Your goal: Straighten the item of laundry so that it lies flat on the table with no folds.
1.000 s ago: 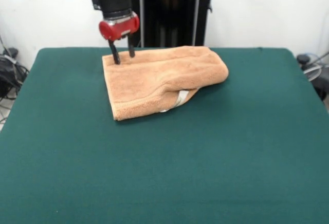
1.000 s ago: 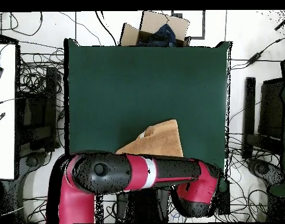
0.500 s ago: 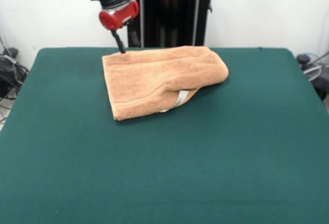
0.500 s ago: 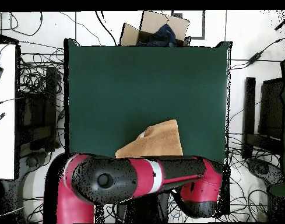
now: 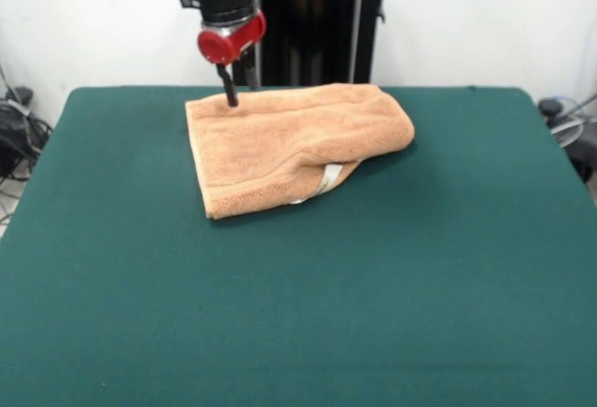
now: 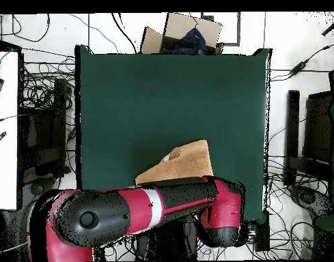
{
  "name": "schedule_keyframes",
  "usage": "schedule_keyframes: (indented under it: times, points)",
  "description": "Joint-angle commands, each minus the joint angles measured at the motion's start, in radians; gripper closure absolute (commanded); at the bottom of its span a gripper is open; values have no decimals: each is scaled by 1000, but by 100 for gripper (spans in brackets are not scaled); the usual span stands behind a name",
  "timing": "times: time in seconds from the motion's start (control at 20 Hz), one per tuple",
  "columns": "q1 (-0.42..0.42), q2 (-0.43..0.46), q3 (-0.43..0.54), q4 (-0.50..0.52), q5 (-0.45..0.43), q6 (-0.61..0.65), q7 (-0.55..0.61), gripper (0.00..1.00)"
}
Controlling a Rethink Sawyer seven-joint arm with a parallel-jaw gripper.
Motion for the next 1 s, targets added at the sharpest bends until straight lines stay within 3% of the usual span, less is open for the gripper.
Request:
schedule_keyframes:
  times: [0.05, 0.5, 0.85, 1.0]
  points:
    - [-17, -16, 177, -22, 162, 130, -127, 0]
    - [-126, 63, 169, -29, 334, 42, -446, 0]
    - [-205, 147, 178, -89, 334, 22, -577, 0]
    - [-237, 177, 174, -115, 349, 15, -699, 0]
